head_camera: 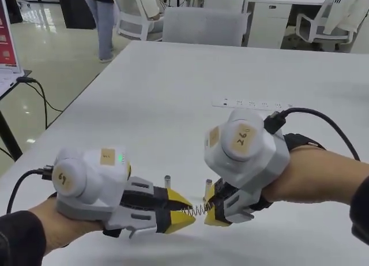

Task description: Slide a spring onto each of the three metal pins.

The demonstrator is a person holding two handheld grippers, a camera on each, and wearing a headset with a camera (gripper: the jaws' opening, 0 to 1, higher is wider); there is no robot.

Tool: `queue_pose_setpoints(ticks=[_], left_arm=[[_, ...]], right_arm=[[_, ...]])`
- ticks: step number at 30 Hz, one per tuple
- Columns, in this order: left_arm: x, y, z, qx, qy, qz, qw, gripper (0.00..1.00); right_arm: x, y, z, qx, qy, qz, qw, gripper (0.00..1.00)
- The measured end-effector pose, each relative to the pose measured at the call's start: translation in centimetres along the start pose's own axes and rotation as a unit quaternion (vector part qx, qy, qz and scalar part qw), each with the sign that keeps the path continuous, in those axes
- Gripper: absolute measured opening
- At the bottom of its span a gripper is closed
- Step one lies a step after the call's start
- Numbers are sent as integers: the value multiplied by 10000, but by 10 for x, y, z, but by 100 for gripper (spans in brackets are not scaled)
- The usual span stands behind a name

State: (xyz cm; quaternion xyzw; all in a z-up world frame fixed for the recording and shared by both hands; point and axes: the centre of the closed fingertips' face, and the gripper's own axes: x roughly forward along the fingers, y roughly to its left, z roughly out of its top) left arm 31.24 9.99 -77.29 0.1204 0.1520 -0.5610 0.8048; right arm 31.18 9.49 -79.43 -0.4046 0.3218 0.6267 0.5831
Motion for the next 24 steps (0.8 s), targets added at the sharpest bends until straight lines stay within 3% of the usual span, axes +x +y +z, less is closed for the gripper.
queue_pose_setpoints(ticks=[12,24], left_arm=[[1,-1,-4,-4,74,-17,10000,3],[3,-4,-7,-31,104,-72,9999,3]], right_arm=[[-11,4,19,78,-344,72,9994,9],[-12,9,28,-9,-312,107,9995,8]])
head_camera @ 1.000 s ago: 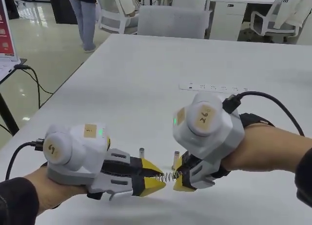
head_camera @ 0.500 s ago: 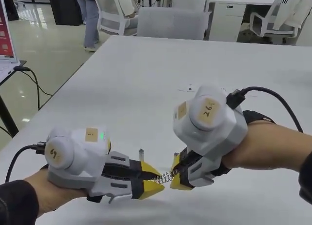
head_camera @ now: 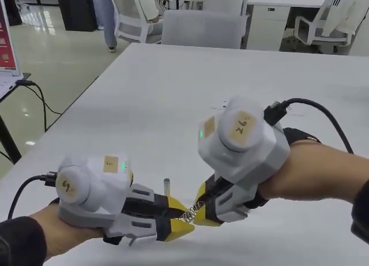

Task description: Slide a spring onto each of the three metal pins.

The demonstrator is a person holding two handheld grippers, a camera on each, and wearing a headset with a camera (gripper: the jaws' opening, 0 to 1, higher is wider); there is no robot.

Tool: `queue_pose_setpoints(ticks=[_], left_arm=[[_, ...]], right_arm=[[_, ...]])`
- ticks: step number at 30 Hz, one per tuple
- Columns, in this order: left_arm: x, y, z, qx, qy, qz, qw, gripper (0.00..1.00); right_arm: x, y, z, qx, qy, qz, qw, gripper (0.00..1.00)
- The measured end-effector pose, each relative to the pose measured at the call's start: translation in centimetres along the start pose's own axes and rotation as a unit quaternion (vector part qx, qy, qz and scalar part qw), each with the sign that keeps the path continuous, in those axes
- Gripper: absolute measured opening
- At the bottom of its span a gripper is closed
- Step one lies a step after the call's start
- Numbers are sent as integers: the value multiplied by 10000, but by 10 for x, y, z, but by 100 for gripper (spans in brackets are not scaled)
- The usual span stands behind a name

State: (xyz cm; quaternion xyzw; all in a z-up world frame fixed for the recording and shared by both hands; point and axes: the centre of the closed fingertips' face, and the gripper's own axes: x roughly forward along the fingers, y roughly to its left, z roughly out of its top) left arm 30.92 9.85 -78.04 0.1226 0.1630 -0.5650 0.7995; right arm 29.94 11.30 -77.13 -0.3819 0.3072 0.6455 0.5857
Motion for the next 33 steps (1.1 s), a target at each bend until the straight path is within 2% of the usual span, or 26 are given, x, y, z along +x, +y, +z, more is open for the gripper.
queue_pose_setpoints(ticks=[10,22,33], left_arm=[[2,-2,-1,-26,2,-44,10000,3],[1,-1,-2,-34,41,-1,10000,6],[-8,9,-1,-143,-48,198,9997,14]], right_arm=[[1,4,10,-114,-2,48,9999,8],[0,1,6,-144,104,36,9998,8],[-3,-4,-2,-103,195,-17,9998,8]])
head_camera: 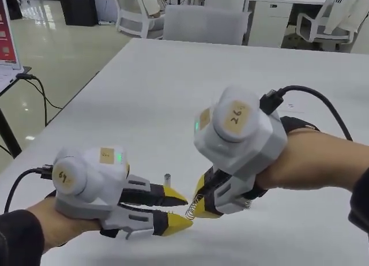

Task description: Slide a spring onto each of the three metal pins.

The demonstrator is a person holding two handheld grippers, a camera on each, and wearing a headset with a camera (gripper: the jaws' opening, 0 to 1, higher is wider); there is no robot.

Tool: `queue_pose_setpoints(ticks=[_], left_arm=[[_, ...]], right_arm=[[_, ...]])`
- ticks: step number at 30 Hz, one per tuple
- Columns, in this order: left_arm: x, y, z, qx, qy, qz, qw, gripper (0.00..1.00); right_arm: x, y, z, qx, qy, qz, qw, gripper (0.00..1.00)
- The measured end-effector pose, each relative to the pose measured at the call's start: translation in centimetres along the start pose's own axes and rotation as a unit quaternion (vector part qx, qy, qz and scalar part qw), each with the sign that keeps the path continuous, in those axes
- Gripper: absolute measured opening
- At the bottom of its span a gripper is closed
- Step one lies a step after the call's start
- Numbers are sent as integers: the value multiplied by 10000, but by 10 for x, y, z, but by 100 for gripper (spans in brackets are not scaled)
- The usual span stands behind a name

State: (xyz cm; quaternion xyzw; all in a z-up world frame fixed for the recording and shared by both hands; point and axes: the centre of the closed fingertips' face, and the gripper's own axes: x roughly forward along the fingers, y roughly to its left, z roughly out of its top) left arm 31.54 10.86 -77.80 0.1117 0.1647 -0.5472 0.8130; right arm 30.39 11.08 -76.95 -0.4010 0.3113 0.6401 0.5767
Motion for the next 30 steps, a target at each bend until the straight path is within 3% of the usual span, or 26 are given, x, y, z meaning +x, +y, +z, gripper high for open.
queue_pose_setpoints(ticks=[12,30], left_arm=[[-15,10,1,-91,-92,239,9996,23],[-37,26,-8,-360,-212,805,9959,37]], right_arm=[[-8,-10,-7,84,42,-125,9999,8],[-19,-29,-18,181,168,-287,9993,8]])
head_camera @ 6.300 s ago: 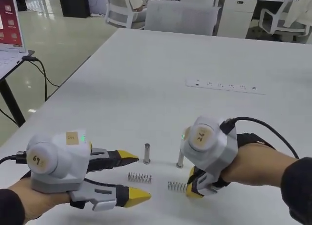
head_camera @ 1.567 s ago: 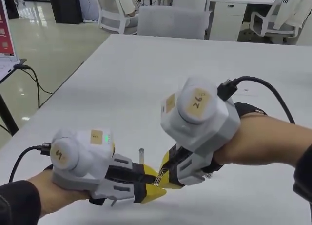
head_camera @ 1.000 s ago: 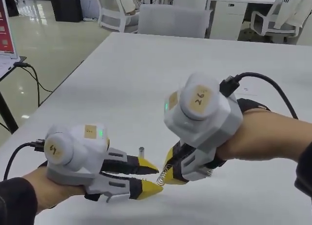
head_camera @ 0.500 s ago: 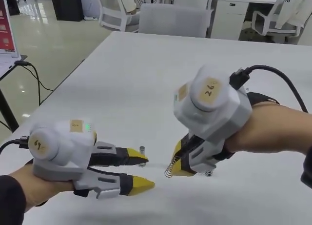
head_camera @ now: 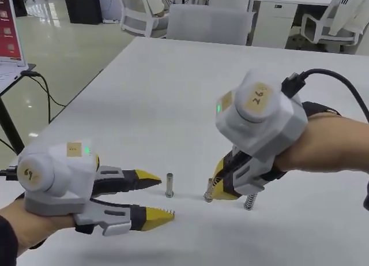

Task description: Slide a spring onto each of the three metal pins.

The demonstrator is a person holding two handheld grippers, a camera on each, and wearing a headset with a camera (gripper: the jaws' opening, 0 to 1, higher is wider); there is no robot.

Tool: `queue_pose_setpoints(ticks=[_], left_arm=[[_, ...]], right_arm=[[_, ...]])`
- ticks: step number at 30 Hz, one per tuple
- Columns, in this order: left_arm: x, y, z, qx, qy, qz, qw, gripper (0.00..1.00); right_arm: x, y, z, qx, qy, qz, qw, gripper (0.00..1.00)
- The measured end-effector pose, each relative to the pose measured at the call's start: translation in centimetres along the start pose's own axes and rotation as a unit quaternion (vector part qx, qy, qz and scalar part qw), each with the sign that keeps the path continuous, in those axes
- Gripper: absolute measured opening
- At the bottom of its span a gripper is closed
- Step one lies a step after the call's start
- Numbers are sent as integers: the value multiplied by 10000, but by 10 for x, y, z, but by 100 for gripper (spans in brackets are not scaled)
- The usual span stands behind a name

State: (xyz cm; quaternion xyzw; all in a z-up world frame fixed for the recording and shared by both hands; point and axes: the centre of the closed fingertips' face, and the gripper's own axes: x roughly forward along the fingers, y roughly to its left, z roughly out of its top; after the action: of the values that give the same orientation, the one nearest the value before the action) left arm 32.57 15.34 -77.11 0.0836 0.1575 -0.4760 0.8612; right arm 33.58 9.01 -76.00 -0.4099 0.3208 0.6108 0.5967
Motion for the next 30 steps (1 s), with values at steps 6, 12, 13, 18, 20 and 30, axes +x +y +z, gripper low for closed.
queue_pose_setpoints(ticks=[6,12,13,18,20,30], left_arm=[[-4,5,-4,-95,-39,177,9998,41],[-4,7,-6,-147,-62,266,9995,42],[-4,7,-6,-152,-71,282,9995,42],[-2,5,-7,-168,-72,306,9994,43],[-2,5,-8,-162,-59,304,9994,43],[1,4,-12,-138,-13,287,9995,44]], right_arm=[[-3,-10,-4,54,52,-67,9999,8],[-4,-19,-5,53,103,-96,9999,8],[-4,-21,-5,65,104,-94,9999,8],[-2,-26,-7,40,203,-100,9997,8],[-1,-30,-9,44,242,-109,9996,8],[8,-48,-11,68,348,-147,9993,8]])
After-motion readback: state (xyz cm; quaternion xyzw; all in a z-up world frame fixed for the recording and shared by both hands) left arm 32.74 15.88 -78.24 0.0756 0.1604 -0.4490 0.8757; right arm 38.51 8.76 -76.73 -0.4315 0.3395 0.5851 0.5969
